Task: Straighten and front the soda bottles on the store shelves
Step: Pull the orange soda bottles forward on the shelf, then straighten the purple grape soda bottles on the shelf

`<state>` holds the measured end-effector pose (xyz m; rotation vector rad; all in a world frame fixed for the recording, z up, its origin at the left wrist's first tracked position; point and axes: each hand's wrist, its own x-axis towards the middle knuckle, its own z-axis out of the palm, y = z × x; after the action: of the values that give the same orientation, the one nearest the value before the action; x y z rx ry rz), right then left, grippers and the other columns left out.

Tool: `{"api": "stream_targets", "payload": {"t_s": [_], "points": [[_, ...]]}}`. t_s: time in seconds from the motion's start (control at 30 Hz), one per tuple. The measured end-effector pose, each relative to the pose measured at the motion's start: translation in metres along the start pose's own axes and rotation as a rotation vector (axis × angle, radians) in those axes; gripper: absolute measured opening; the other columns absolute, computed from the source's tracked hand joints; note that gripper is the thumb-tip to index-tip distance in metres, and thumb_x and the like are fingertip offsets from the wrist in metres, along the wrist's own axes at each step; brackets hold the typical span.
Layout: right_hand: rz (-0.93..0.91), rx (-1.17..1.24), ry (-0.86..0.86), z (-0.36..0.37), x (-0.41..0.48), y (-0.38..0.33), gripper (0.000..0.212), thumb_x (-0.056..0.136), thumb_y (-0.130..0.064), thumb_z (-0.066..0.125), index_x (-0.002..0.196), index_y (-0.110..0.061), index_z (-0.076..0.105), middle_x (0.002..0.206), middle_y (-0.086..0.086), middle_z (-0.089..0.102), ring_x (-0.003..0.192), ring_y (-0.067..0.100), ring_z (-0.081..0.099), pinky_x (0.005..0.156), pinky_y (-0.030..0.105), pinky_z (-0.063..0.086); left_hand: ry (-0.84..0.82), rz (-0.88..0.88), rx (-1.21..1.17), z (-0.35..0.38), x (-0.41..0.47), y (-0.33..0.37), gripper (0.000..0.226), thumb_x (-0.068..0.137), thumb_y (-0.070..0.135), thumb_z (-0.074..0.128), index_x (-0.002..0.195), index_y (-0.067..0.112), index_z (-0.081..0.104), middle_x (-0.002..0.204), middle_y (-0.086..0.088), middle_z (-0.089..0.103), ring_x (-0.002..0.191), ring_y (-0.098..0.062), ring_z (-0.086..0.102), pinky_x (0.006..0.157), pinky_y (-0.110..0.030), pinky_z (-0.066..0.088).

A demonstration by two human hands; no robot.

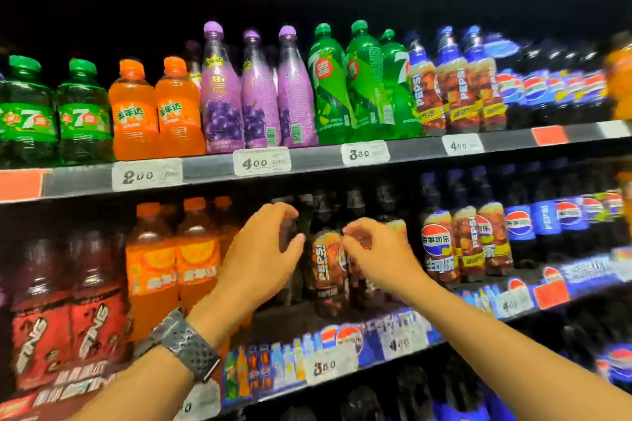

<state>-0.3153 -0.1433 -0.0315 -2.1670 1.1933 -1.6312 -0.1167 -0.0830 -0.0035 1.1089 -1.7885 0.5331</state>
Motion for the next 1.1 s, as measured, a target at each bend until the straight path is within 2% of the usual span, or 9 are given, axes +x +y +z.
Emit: {"api": "stream_targets", "payload": {"t_s": [0.17,0.33,0.5,0.57,0.7,0.87,0.97,1.03,1.1], "points": [[-0.360,0.007,0.063,-0.057,0.037,-0.041,0.015,0.087,-0.034,0.057,0.076,-0.028,0.064,0.068,-0.019,0.064,0.065,0.000,0.060,0.059,0.014,0.043,0.258,0.083,0.100,-0.017,0.054,0.045,0.018,0.085,0.045,0.053,0.100,0.036,0.055,0.078,0.019,0.061,0.072,-0.002,0.057,0.066,-0.026,0.046],[-0.609,0.010,0.126,-0.098,0.091,-0.086,0.010,0.087,-0.026,0.061,0.078,-0.024,0.065,0.066,-0.014,0.062,0.065,0.003,0.056,0.059,0.014,0.041,0.384,0.039,0.147,-0.048,0.113,0.056,0.009,0.088,0.035,0.058,0.096,0.031,0.057,0.074,0.015,0.062,0.068,-0.004,0.058,0.063,-0.030,0.047],[-0.654,-0.064,0.153,-0.115,0.151,-0.109,0.002,0.084,-0.025,0.062,0.084,-0.024,0.063,0.069,-0.019,0.059,0.063,0.000,0.054,0.064,0.020,0.041,0.386,-0.059,0.253,-0.073,0.155,0.031,0.011,0.085,0.026,0.060,0.095,0.028,0.056,0.076,0.010,0.064,0.069,-0.005,0.058,0.061,-0.026,0.043],[-0.659,-0.100,0.174,-0.114,0.173,-0.115,0.007,0.083,-0.026,0.062,0.088,-0.021,0.064,0.078,-0.013,0.065,0.070,0.008,0.059,0.070,0.026,0.045,0.397,-0.076,0.319,-0.083,0.172,0.017,0.012,0.083,0.024,0.060,0.095,0.024,0.057,0.083,0.006,0.065,0.075,-0.014,0.059,0.065,-0.029,0.042],[-0.646,-0.188,0.223,-0.107,0.212,-0.129,0.017,0.080,-0.029,0.061,0.095,-0.022,0.065,0.091,-0.006,0.070,0.084,0.017,0.063,0.069,0.024,0.041,0.430,-0.177,0.441,-0.108,0.209,-0.006,0.019,0.086,0.036,0.056,0.095,0.020,0.054,0.087,-0.004,0.068,0.085,-0.032,0.063,0.075,-0.043,0.051],[-0.691,-0.303,0.234,-0.092,0.249,-0.152,0.030,0.081,-0.033,0.058,0.106,-0.017,0.061,0.106,0.003,0.067,0.099,0.026,0.057,0.084,0.035,0.048,0.410,-0.175,0.558,-0.130,0.252,-0.026,0.030,0.087,0.035,0.057,0.106,0.012,0.054,0.097,-0.013,0.066,0.095,-0.037,0.060,0.081,-0.044,0.048],[-0.708,-0.334,0.231,-0.082,0.267,-0.170,0.039,0.082,-0.031,0.057,0.117,-0.014,0.058,0.114,0.009,0.064,0.109,0.029,0.054,0.088,0.032,0.044,0.353,-0.189,0.590,-0.135,0.274,-0.034,0.045,0.087,0.029,0.055,0.126,0.008,0.048,0.110,-0.020,0.062,0.103,-0.039,0.056,0.084,-0.038,0.045],[-0.707,-0.356,0.222,-0.075,0.278,-0.182,0.051,0.083,-0.033,0.057,0.130,-0.013,0.052,0.124,0.009,0.060,0.120,0.028,0.047,0.097,0.036,0.042,0.274,-0.245,0.516,-0.136,0.288,-0.034,0.058,0.086,0.026,0.055,0.139,0.010,0.039,0.118,-0.018,0.061,0.104,-0.034,0.058,0.077,-0.028,0.040],[-0.712,-0.428,0.212,-0.065,0.286,-0.195,0.057,0.086,-0.039,0.054,0.137,-0.014,0.046,0.130,0.009,0.055,0.126,0.029,0.040,0.102,0.041,0.039,0.188,-0.296,0.458,-0.138,0.299,-0.036,0.059,0.085,0.023,0.056,0.140,0.012,0.042,0.121,-0.013,0.061,0.100,-0.027,0.059,0.074,-0.025,0.038]]}}
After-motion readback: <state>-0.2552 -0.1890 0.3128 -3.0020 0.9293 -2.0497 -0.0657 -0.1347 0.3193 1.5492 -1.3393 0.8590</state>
